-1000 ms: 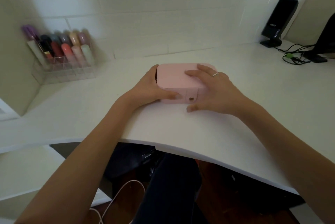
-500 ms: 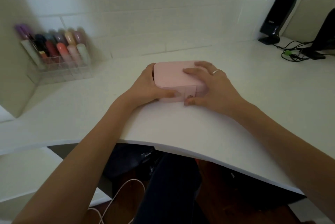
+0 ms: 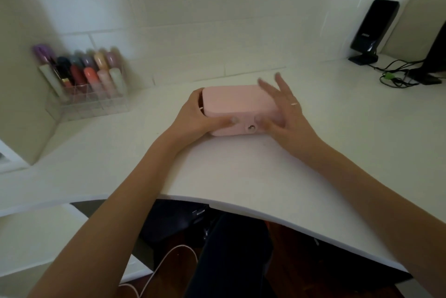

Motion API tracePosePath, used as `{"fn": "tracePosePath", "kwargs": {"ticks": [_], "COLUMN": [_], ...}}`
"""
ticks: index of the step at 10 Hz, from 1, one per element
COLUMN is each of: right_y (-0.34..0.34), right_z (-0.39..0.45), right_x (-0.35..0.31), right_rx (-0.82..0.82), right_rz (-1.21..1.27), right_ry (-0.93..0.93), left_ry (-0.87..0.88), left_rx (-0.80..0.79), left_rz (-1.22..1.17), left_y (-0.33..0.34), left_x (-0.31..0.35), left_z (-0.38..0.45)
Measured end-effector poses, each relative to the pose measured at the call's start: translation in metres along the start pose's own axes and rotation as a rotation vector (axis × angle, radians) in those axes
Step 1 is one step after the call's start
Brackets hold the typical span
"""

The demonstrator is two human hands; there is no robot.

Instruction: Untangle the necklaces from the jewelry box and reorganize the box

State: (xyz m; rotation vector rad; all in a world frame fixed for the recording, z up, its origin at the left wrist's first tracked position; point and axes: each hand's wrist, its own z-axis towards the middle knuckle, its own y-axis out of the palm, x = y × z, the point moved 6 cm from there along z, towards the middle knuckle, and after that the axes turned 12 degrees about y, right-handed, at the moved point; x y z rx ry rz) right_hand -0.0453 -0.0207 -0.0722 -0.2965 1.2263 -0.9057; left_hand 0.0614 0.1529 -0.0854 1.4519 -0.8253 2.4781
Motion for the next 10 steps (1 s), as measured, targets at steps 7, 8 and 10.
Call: {"fn": "tracePosePath", "kwargs": {"ticks": [7, 8, 10], "right_y": [0.152, 0.153, 0.142], "right_z": [0.123, 0.122, 0.128], "right_x": [-0.062, -0.059, -0.06], "right_rx": [-0.144, -0.184, -0.192], "right_rz": [-0.074, -0.06, 0.167], "right_ry": [-0.005, -0.018, 0.037], "left_ry": [0.312, 0.286, 0.278], "left_rx": [0.173, 0.165, 0.102], "left_rz": [1.091, 1.163, 0.927], "left_y": [-0.106, -0.109, -0.129], "left_x": [-0.045, -0.048, -0.044], "left_z": [0.019, 0.021, 0.017]}}
